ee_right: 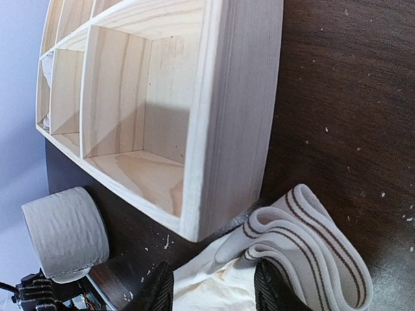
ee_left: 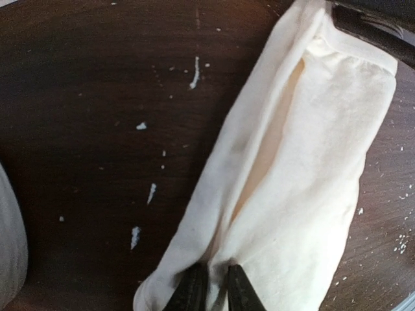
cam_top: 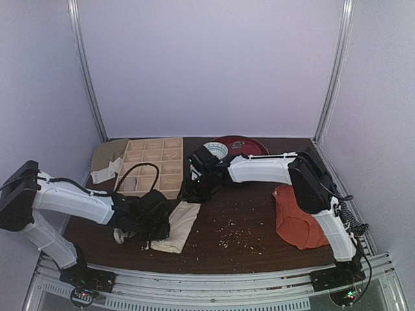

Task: Roll the underwear
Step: Fold the underwear at the center of the board, then move the underwear to the center of the board.

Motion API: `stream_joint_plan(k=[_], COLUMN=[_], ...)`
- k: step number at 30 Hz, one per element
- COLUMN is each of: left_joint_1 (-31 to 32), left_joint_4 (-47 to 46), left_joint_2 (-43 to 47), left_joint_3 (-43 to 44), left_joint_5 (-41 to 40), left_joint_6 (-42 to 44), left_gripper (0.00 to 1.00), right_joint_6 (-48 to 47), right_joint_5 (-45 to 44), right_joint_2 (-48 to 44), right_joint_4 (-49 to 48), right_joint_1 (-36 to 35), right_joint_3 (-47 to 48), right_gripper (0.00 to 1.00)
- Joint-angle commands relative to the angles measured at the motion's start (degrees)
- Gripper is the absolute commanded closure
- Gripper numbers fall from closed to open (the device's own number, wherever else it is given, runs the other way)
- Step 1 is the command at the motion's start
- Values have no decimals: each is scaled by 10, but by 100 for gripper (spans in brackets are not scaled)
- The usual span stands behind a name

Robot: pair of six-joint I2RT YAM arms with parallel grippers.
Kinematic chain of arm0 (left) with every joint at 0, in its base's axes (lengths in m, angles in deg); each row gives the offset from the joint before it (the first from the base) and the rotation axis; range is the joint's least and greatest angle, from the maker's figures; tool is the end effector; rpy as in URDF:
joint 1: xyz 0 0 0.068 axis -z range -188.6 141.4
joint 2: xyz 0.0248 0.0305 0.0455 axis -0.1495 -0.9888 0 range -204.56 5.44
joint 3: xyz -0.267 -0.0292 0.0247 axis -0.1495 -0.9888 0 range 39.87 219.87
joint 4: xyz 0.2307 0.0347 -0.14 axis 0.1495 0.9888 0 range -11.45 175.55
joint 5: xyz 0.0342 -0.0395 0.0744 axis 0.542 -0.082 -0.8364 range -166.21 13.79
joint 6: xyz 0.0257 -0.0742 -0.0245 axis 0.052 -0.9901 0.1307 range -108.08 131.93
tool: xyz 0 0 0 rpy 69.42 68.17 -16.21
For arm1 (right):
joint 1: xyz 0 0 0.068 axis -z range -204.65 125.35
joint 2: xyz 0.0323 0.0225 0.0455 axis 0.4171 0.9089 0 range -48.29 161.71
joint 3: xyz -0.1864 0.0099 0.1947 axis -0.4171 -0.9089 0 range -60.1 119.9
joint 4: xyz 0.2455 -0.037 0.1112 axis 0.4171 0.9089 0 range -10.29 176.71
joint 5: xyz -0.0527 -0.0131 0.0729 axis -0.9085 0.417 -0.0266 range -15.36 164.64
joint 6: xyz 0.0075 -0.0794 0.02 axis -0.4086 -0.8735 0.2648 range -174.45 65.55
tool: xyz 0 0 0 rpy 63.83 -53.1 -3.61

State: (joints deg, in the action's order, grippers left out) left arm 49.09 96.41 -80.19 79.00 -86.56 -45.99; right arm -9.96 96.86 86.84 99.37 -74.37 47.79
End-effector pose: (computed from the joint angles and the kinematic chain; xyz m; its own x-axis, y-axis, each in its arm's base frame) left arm 0.1618 -0.2319 0.0987 -0.9252 -0.0964 -0.3671 0.0113 0.9598 -0.2805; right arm 0.3388 0.4417 0.1312 -0.9487 -0.1162 -0.2940 -0.2923 0.6768 0.6757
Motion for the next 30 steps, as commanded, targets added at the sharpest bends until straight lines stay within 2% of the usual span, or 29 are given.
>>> stream_joint_plan(k=[1,6,11,13,15,17,20,25,27,30], left_joint_1=[-3,-3,-3,-3,-3,-1,3,12,16,18], left_joint_4=[69,115,123,105,82,53,19,-27,-33,-30], left_joint_2=[37,90,110,102,86,64,24,-34,-50,-67], left_joint_3=[27,58,87,98,109,115,122,110,100,92], left_joint_5=[-23,-39,-49,-38,-27,-15,0,20,23,19], left_joint_6=[20,27,30,32,25,17,-8,-54,-74,-93], left_gripper=[72,51,49,51,54,58,71,85,88,87], right_joint_6=[-16,-27,-49,-67,-85,-102,-126,-157,-172,-196], right_joint_5=[-13,-20,-22,-15,-9,-6,-8,17,20,12], right_joint_2=[-43,-81,-117,-122,-123,-130,-139,-135,-128,-123], right_joint_4=[6,7,8,13,29,33,41,47,56,65], right_joint_1=[2,5,15,20,26,31,37,39,40,40], right_joint_3=[-19,-44,-77,-87,-95,-108,-124,-123,-114,-102], right_gripper=[59,56,57,63,78,87,92,95,94,86])
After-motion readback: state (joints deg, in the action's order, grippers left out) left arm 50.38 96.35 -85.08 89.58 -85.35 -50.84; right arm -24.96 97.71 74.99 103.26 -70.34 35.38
